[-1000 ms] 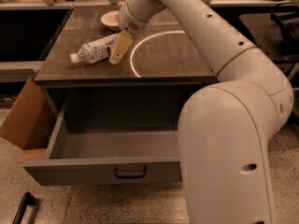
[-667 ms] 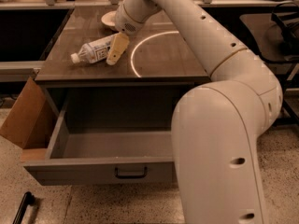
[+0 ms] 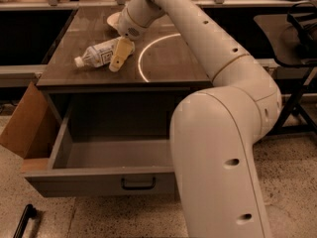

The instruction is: Place blue plastic bottle into top drawer

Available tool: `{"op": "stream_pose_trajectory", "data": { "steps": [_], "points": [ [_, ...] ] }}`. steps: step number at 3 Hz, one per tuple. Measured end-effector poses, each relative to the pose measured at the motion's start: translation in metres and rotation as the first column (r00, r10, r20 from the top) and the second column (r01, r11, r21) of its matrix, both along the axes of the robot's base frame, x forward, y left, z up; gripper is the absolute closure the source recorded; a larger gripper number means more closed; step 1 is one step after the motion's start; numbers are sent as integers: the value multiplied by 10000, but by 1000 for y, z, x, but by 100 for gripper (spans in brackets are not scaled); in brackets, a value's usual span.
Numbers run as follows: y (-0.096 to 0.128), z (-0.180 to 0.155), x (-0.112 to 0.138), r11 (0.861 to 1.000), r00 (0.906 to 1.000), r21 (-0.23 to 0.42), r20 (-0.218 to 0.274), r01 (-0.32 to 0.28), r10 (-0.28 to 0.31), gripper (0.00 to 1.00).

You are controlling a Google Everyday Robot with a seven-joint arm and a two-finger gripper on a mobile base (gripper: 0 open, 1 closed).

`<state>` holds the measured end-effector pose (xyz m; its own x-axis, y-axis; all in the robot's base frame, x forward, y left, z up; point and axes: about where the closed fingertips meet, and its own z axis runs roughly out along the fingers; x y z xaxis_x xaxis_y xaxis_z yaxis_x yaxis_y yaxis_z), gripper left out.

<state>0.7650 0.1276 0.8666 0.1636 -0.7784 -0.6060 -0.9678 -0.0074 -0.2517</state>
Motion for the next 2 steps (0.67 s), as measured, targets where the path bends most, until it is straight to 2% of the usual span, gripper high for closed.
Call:
{"op": "stream_pose_trajectory", "data": {
  "steps": [1,2],
  "points": [
    [4,-5,-1,9999,9997,-3,-206,-141,141,0],
    [10,-12,-3,9997,9985,37,-488,-250,251,25]
  ]
}}
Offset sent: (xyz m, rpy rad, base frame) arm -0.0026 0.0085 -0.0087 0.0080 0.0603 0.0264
